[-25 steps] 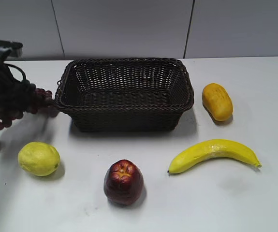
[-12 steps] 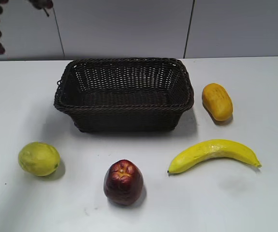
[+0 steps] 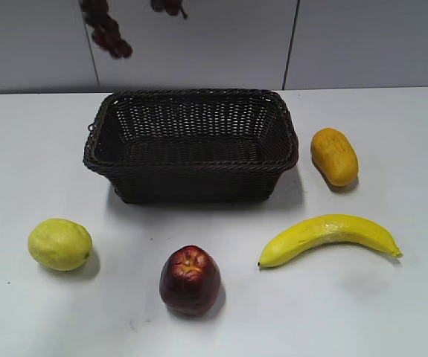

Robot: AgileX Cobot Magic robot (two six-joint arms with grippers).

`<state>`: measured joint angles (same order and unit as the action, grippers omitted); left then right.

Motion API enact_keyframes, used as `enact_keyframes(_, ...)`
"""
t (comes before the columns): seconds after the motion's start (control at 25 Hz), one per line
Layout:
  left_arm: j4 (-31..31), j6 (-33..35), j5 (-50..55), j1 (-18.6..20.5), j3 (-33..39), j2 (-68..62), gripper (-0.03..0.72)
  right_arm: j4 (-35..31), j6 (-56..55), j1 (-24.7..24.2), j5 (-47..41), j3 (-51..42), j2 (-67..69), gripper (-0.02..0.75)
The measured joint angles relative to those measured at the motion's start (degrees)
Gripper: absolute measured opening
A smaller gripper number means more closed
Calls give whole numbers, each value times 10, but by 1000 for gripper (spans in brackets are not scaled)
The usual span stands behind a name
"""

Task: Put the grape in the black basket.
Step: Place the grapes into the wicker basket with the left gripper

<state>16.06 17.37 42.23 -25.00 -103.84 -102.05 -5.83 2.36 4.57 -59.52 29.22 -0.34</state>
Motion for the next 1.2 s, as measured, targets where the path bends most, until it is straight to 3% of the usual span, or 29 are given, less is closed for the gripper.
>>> enact_keyframes(0.28,-1,0,20,-44,0,-125,116,0,0,0,0,0,0,585)
enact_keyframes(0.72,-9,0,40,-48,-1,-244,113,0,0,0,0,0,0,585)
enact_keyframes(0.8,-10,0,40,-48,-4,-244,186,0,0,0,0,0,0,585)
enact_keyframes(0.92,-9,0,59,-48,-20,-245,485,0,0,0,0,0,0,585)
enact_keyframes(0.96,-9,0,73,-48,-30,-245,550,0,0,0,0,0,0,585)
enact_keyframes(1.04,-10,0,108,-48,-54,-245,602,0,0,0,0,0,0,585)
enact_keyframes(1.2,-30,-13,177,-40,-112,-225,609,0,0,0,0,0,0,585)
